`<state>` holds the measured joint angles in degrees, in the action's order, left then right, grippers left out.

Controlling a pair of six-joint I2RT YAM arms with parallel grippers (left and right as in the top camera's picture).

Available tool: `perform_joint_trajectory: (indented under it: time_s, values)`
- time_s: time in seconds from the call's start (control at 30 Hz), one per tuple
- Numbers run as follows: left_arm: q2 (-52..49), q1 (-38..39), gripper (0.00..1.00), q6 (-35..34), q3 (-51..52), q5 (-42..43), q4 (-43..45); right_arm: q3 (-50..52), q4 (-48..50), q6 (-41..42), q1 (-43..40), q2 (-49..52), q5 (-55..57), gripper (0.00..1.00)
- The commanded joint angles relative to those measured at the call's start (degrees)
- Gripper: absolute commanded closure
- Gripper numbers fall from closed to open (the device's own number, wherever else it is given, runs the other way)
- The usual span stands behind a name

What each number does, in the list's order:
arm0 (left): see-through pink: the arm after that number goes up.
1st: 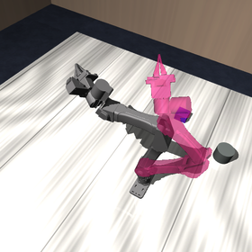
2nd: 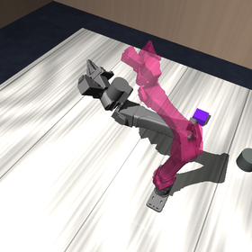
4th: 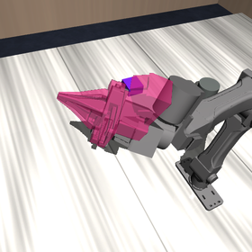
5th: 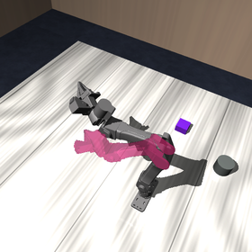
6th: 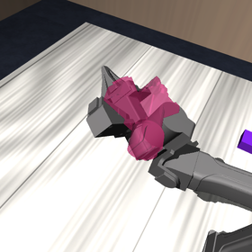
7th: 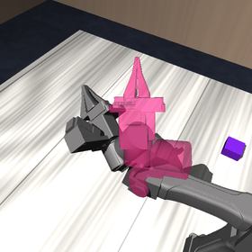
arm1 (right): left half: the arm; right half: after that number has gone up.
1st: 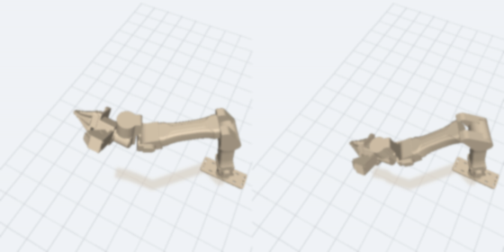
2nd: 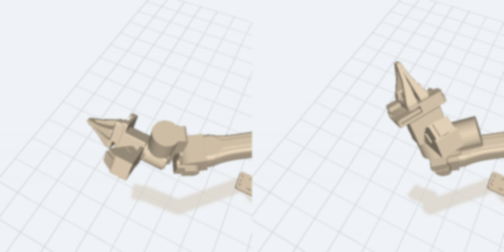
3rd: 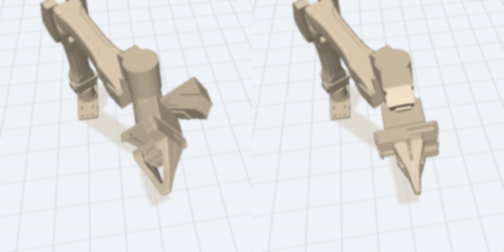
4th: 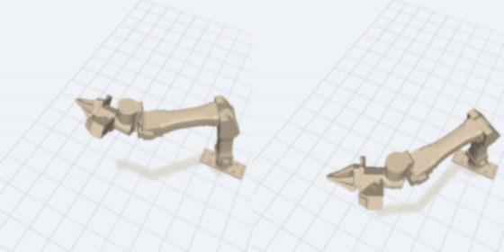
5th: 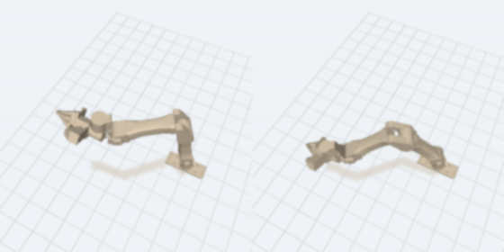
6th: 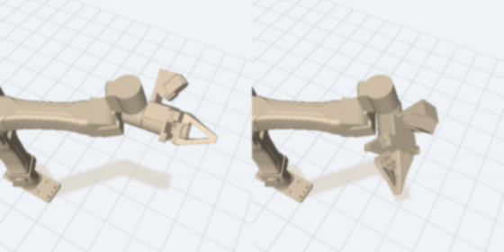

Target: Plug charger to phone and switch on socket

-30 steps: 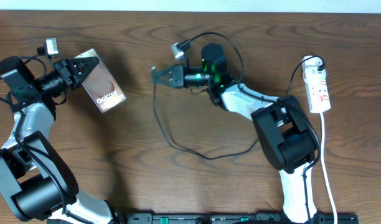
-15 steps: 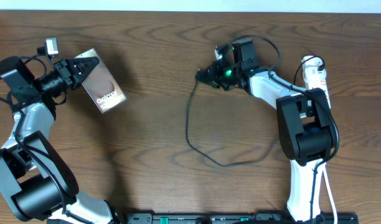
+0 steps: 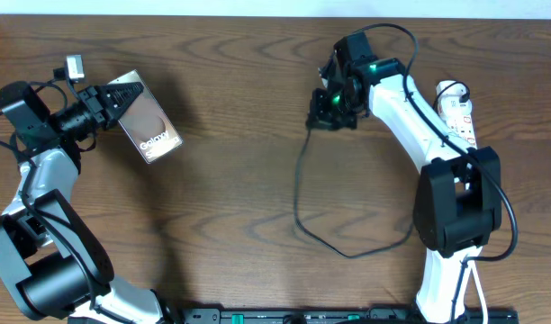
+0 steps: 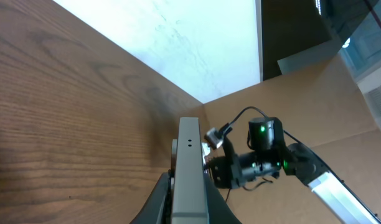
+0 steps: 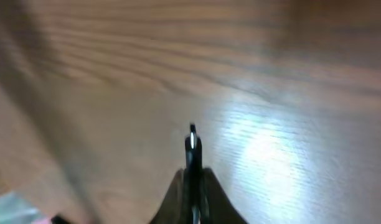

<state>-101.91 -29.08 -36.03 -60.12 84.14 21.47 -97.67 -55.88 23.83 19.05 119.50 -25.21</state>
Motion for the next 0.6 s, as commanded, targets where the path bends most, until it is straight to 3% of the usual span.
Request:
perform_joint_trajectory:
  time_s: [0.0,0.23,0.57]
  values:
    - [-0.26,0.07,0.93,-0.46,0.00,2.21,0.50,-0.11,-4.85,-1.62,1.60,-0.24,6.47,0.99]
    - [-0.26,0.07,0.93,-0.46,0.00,2.23,0.50,-0.07,-15.56,-1.29,4.44,-0.24,11.65,0.99]
    - [-0.26,0.07,0.93,-0.48,0.00,2.84,0.48,2.89,-16.61,0.61,7.63,0.52,11.56,0.99]
